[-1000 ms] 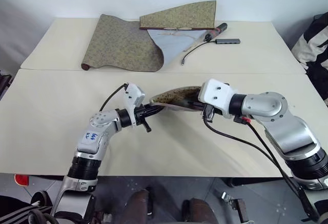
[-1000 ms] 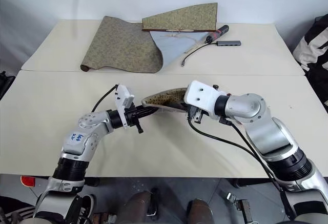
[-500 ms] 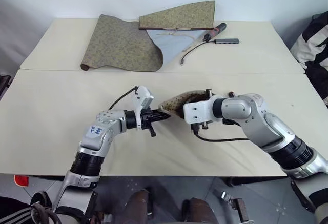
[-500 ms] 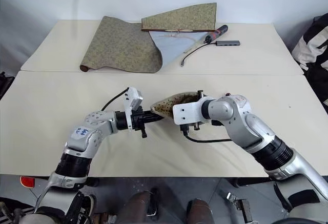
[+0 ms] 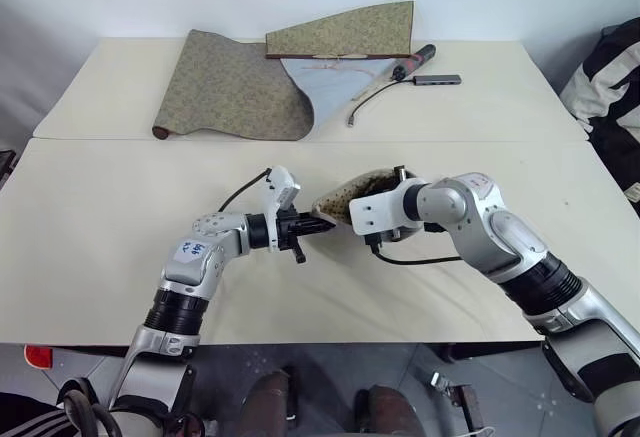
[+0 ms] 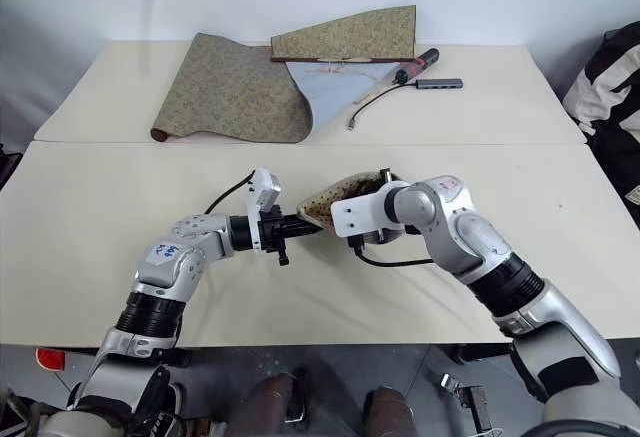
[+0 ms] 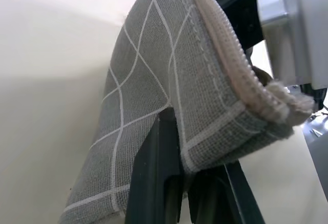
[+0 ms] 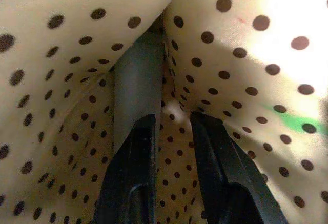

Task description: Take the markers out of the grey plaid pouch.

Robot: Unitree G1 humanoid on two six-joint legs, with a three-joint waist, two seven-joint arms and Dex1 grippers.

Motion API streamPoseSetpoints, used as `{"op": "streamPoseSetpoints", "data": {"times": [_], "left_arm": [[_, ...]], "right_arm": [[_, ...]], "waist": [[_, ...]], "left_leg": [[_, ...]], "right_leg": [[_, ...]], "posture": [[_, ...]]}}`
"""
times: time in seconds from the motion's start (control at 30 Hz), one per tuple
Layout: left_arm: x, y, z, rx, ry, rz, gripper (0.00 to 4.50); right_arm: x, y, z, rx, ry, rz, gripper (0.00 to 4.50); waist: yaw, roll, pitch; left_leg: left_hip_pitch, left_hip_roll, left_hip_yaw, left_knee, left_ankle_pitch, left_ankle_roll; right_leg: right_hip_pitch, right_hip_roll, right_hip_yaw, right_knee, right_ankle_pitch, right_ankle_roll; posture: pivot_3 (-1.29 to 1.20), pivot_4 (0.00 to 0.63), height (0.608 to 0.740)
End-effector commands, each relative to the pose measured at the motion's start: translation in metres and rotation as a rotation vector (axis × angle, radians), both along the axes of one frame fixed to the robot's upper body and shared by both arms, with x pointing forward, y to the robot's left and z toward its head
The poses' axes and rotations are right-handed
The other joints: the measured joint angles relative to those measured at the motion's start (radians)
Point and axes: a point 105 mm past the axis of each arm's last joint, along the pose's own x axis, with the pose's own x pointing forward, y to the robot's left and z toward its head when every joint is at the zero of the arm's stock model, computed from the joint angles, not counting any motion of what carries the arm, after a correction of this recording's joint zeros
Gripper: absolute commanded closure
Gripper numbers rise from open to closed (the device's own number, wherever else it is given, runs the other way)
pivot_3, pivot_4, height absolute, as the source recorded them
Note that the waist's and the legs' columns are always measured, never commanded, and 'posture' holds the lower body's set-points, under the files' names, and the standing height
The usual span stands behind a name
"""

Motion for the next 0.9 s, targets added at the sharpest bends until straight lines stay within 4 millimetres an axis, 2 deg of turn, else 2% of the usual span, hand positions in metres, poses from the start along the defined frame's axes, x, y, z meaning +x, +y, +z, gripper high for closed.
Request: {"op": "streamPoseSetpoints", "data": {"times": [0.03, 0.07, 0.2, 0.53, 0.67, 0.83, 0.87, 0.9], "left_arm": [[-0.001, -0.002, 0.013, -0.021, -0.062, -0.02, 4.5], [0.0, -0.002, 0.014, -0.023, -0.063, -0.018, 4.5], [0.0, -0.002, 0.014, -0.026, -0.07, -0.016, 4.5], [-0.001, -0.002, 0.015, -0.034, -0.073, -0.013, 4.5], [-0.002, -0.002, 0.015, -0.036, -0.073, -0.013, 4.5], [0.0, -0.002, 0.015, -0.04, -0.078, 0.001, 4.5], [0.001, -0.002, 0.015, -0.04, -0.08, 0.005, 4.5], [0.001, -0.002, 0.015, -0.039, -0.082, 0.008, 4.5]], "right_arm": [[-0.004, -0.004, 0.005, 0.03, 0.062, -0.015, 3.0], [-0.006, -0.004, 0.006, 0.039, 0.075, -0.013, 2.83], [-0.011, -0.003, 0.006, 0.011, 0.096, 0.009, 1.53], [0.003, -0.011, -0.011, -0.037, 0.084, -0.032, 1.53], [0.003, -0.015, -0.015, -0.057, 0.087, -0.033, 2.47], [-0.003, -0.007, 0.007, -0.007, 0.072, -0.001, 4.17], [-0.006, -0.005, 0.012, 0.004, 0.067, 0.009, 4.46], [-0.008, -0.003, 0.016, 0.012, 0.063, 0.014, 4.46]], "waist": [[0.001, 0.0, 0.0], [0.002, 0.0, 0.0], [0.002, 0.0, 0.0], [0.0, 0.0, 0.0], [0.0, 0.0, 0.0], [0.0, 0.0, 0.0], [0.0, 0.0, 0.0], [0.0, 0.0, 0.0]], "left_leg": [[0.0, 0.0, 0.0, 0.0, 0.0, 0.0], [0.0, 0.0, 0.0, 0.0, 0.0, 0.0], [0.0, 0.0, -0.001, 0.001, 0.0, 0.0], [0.0, 0.0, -0.001, 0.001, 0.0, 0.0], [0.0, 0.0, -0.001, 0.001, 0.0, 0.0], [0.0, 0.0, -0.001, 0.001, 0.0, 0.0], [0.0, 0.0, -0.001, 0.001, 0.0, 0.0], [0.0, 0.0, 0.0, 0.001, 0.0, 0.0]], "right_leg": [[0.0, 0.0, 0.0, 0.0, 0.0, 0.0], [0.0, 0.0, 0.0, 0.0, 0.0, 0.0], [0.001, 0.0, 0.0, 0.0, 0.0, 0.0], [0.001, 0.0, 0.0, 0.0, 0.0, 0.0], [0.001, 0.0, 0.0, 0.0, 0.0, 0.0], [0.001, 0.0, 0.0, 0.0, 0.0, 0.0], [0.001, 0.0, 0.0, 0.0, 0.0, 0.0], [0.001, 0.0, 0.0, 0.0, 0.0, 0.0]], "posture": [[0.0, 0.15, 0.74], [0.0, 0.15, 0.74], [0.0, 0.15, 0.74], [0.0, 0.15, 0.74], [0.0, 0.15, 0.74], [0.0, 0.15, 0.74], [0.0, 0.15, 0.74], [0.0, 0.15, 0.74]]}}
